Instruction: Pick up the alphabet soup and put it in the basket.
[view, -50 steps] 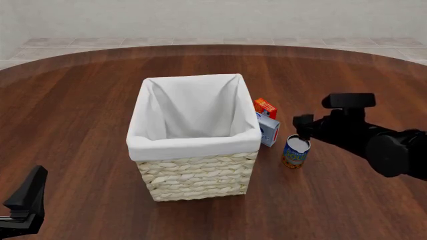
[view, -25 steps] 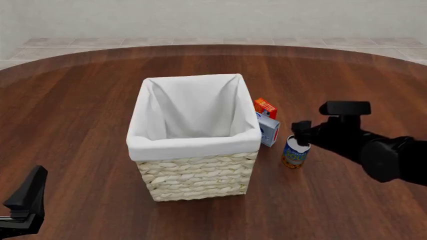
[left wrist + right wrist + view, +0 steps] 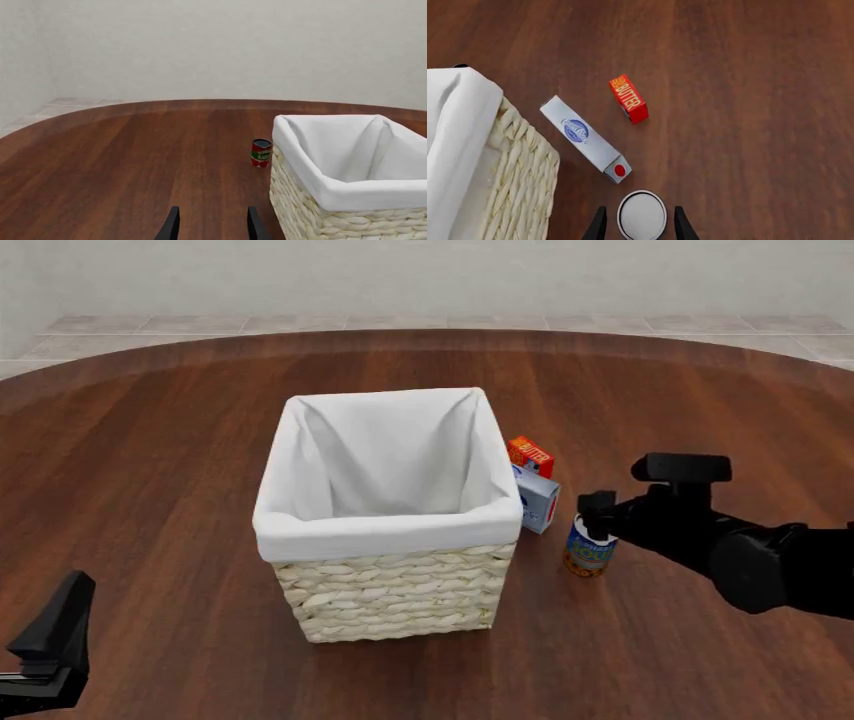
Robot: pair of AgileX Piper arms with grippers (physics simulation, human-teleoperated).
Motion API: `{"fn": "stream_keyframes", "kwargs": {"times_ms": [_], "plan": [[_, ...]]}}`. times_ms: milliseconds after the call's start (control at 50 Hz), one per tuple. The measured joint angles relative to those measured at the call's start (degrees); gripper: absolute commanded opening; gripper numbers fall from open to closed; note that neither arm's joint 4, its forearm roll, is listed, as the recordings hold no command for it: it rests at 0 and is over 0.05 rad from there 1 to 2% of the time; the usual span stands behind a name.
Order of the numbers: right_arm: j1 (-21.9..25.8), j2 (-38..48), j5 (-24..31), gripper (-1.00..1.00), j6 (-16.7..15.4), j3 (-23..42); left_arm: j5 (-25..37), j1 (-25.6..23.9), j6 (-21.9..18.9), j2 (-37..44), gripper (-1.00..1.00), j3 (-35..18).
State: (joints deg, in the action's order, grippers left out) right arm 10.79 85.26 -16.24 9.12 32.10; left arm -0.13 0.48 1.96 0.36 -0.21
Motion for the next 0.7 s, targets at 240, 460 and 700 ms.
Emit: {"fn": "stream_keyframes", "kwargs": {"times_ms": [240,460,700], "plan": [[-0.2,1.0,-0.9,1.00,0.2,-0.4,0.0,0.0,0.0,0.0,1.00,0.0],[-0.2,2.1,-1.7,1.00,0.4,-0.6,0.0,0.0,0.0,0.0,1.00,0.0],[0.2,3.6,-2.7,1.00,0.4,-0.6,0.0,0.0,0.0,0.0,1.00,0.0]]}}
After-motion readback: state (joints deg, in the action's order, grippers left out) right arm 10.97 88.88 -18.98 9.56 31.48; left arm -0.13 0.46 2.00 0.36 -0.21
